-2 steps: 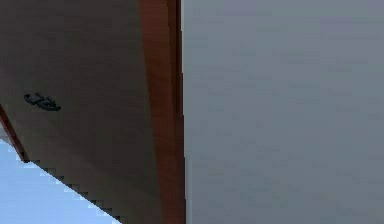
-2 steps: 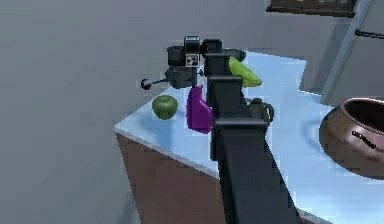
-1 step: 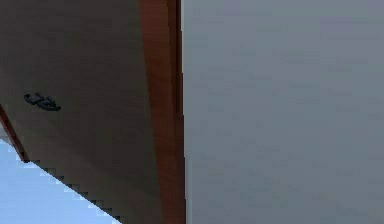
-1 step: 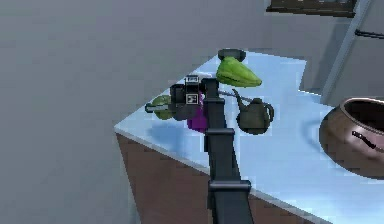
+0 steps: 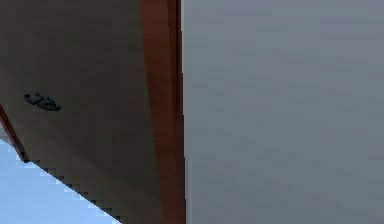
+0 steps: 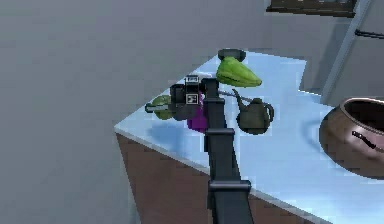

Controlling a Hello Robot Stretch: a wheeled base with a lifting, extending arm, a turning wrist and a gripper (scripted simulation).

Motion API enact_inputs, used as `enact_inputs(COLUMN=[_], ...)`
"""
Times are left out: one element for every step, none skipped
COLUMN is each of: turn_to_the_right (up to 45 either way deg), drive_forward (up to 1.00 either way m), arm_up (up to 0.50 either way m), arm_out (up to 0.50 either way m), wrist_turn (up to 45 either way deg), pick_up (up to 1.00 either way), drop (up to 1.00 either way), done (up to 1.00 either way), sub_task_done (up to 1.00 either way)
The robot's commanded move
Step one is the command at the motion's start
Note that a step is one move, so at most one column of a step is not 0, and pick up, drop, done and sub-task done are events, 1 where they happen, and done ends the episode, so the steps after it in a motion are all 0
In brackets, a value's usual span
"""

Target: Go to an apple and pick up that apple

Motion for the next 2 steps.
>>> enact_inputs(turn_to_the_right=[0.0, 0.0], drive_forward=[0.0, 0.0], arm_up=[0.1, 0.0], arm_out=[0.0, 0.0], wrist_turn=[0.0, 0.0], pick_up=[0.0, 0.0], drop=[0.0, 0.0], done=[0.0, 1.0], sub_task_done=[0.0, 0.0])
